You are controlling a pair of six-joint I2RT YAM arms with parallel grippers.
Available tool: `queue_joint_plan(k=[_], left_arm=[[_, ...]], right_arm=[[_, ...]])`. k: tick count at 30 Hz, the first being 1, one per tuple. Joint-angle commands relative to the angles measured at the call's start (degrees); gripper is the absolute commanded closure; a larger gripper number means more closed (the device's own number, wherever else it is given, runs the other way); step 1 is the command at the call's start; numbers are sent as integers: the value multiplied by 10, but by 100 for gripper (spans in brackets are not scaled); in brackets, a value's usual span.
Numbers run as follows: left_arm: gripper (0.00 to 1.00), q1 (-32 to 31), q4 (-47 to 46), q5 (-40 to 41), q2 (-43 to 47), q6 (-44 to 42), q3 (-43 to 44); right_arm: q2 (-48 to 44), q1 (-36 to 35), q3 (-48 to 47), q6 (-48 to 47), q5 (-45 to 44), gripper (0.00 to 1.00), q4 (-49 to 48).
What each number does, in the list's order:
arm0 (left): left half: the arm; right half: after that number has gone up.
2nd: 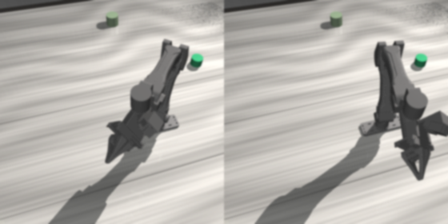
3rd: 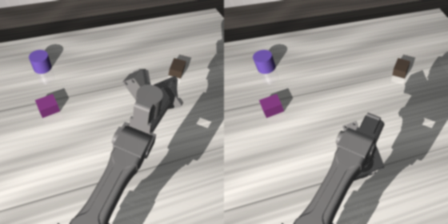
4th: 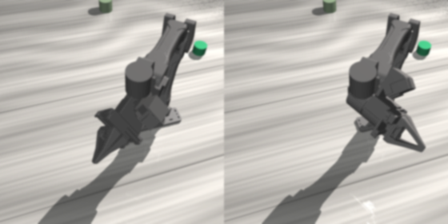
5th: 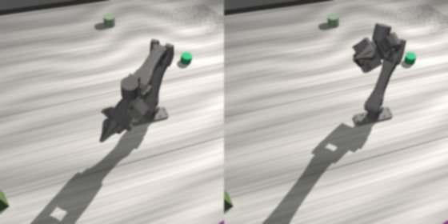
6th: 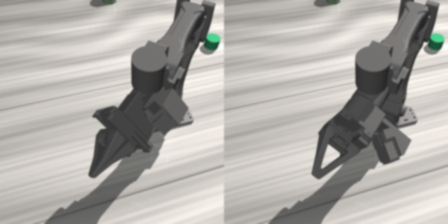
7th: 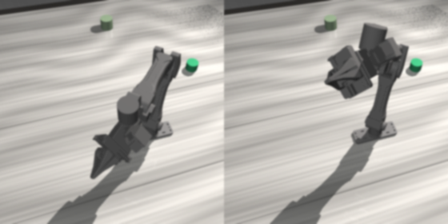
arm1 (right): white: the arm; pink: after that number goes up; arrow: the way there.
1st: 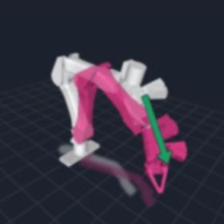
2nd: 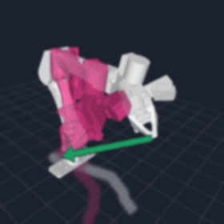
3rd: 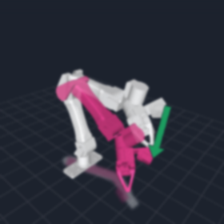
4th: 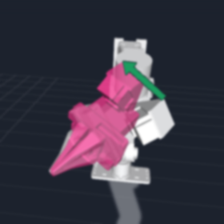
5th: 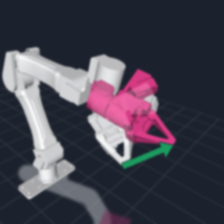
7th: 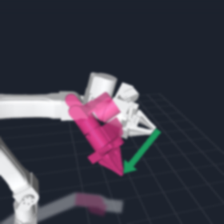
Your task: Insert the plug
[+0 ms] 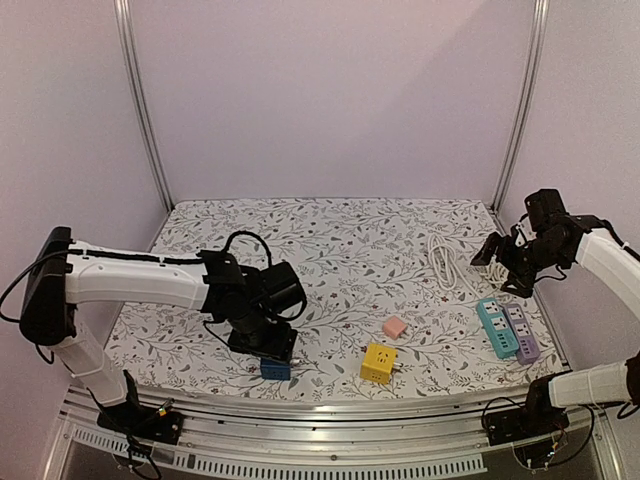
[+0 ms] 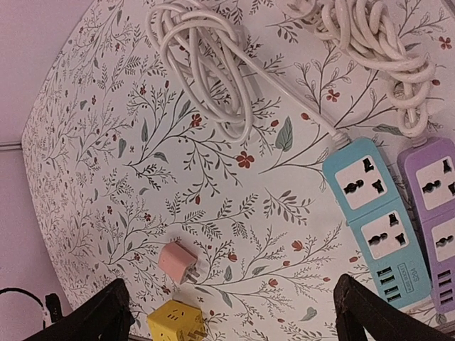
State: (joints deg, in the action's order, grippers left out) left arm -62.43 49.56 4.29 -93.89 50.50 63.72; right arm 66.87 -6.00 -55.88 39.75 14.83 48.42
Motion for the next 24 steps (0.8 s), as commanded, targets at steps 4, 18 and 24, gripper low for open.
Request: queue_joint_plan(k=[4,18,24], left_arm=[[15,-8,24,-1,-18,12,2],[3,-9,43,21,1,24,37],[1,-9,53,35,5,12,50]], right_arm=[[-5,-4,-1,-5,10,1,0],[8,-4,18,-5,-54,1,9],[68,-4,18,-19,-130,1,31]])
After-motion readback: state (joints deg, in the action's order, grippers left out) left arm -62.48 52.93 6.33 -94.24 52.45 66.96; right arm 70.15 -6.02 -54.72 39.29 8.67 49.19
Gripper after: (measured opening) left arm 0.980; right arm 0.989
